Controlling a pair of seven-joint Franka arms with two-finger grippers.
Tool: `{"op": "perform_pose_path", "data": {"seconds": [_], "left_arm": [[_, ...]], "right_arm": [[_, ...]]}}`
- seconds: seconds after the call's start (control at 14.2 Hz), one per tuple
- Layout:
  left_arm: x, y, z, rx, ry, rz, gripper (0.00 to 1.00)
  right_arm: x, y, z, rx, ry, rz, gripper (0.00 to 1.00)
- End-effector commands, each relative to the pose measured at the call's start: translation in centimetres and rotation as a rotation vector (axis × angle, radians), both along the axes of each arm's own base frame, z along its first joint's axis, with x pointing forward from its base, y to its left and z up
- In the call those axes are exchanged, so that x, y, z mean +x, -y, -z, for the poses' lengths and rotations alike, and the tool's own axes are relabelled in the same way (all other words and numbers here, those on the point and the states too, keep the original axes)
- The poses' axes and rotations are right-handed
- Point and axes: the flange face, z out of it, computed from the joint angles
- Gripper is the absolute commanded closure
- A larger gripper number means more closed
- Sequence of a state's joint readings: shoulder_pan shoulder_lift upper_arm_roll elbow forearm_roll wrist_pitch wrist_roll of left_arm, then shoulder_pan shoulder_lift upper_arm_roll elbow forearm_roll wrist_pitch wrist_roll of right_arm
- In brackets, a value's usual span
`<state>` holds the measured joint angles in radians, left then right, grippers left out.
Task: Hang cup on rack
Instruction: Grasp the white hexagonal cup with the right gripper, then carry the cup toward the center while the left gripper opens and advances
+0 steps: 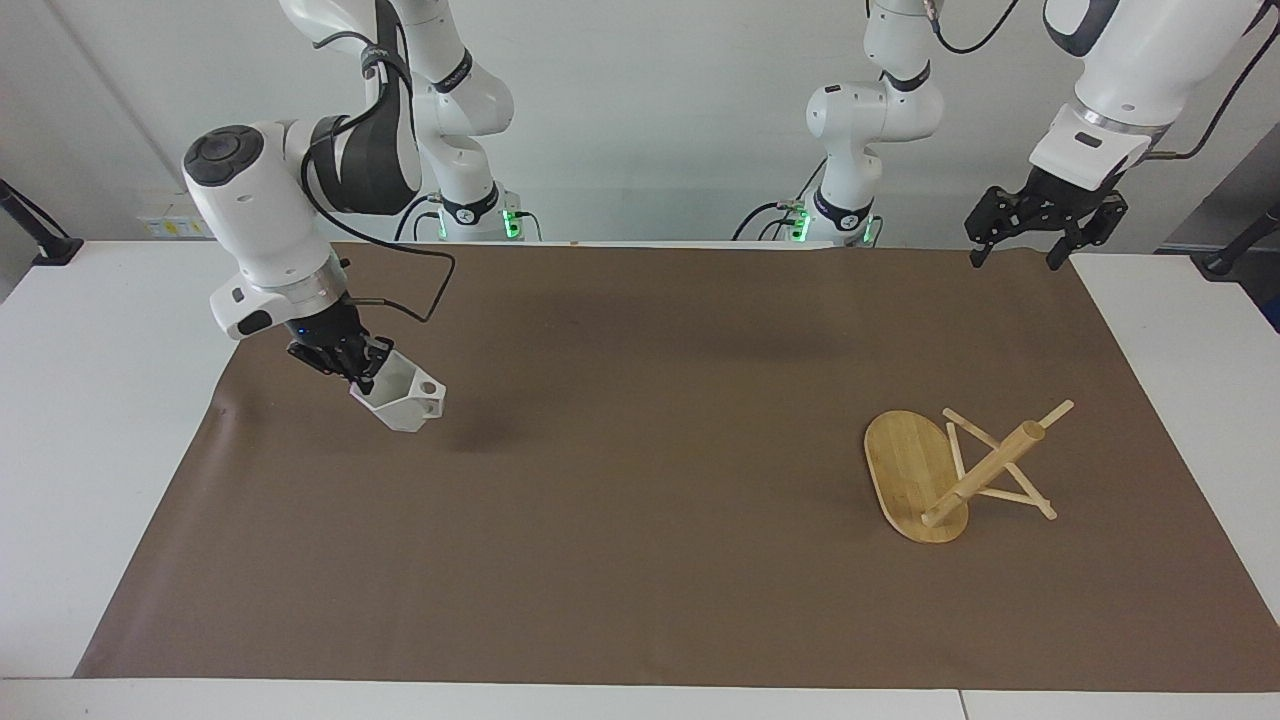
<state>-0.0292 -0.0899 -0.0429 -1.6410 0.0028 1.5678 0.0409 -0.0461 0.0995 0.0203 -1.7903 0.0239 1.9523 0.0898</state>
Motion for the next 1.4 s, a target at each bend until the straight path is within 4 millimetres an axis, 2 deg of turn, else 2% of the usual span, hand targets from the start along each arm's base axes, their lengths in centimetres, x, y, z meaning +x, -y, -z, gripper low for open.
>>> {"op": "perform_pose_path", "data": {"seconds": [0.0,0.14,0.35,0.56,0.7,0.91,1.12,1.33], "left_arm": [[-1.3,0.0,-0.1,-0.005,-0.031,-0.038,0.0],[-1.6,0.9,0.2,-0.024,-0.043,-0.144,0.0],[-3.3,1.9,0.9,-0.078,-0.147,-0.285,0.0],[-4.4,2.2,0.7,-0.062,-0.199,-0.313,0.0],[-4.3,2.0,0.5,-0.065,-0.187,-0.374,0.0],[-5.3,2.9,1.3,-0.144,-0.259,-0.546,0.0],[-6.3,4.2,2.1,-0.182,-0.332,-0.768,0.0],[-6.3,4.1,2.6,-0.264,-0.412,-0.917,0.0]], "right_arm": [[-0.7,0.3,-3.6,0.006,-0.008,0.027,1.0],[-0.9,0.6,-5.2,0.006,-0.015,0.03,1.0],[-1.6,0.9,-6.8,0.005,-0.011,0.036,1.0],[-2.4,0.3,-8.3,0.005,-0.003,0.026,1.0],[-2.7,0.0,-8.9,0.007,-0.001,0.02,1.0],[-3.1,-1.4,-9.8,0.153,0.006,0.036,1.0],[-3.4,-2.5,-9.8,0.197,-0.002,0.015,1.0],[-3.5,-4.9,-10.0,0.305,-0.01,0.0,1.0]]}}
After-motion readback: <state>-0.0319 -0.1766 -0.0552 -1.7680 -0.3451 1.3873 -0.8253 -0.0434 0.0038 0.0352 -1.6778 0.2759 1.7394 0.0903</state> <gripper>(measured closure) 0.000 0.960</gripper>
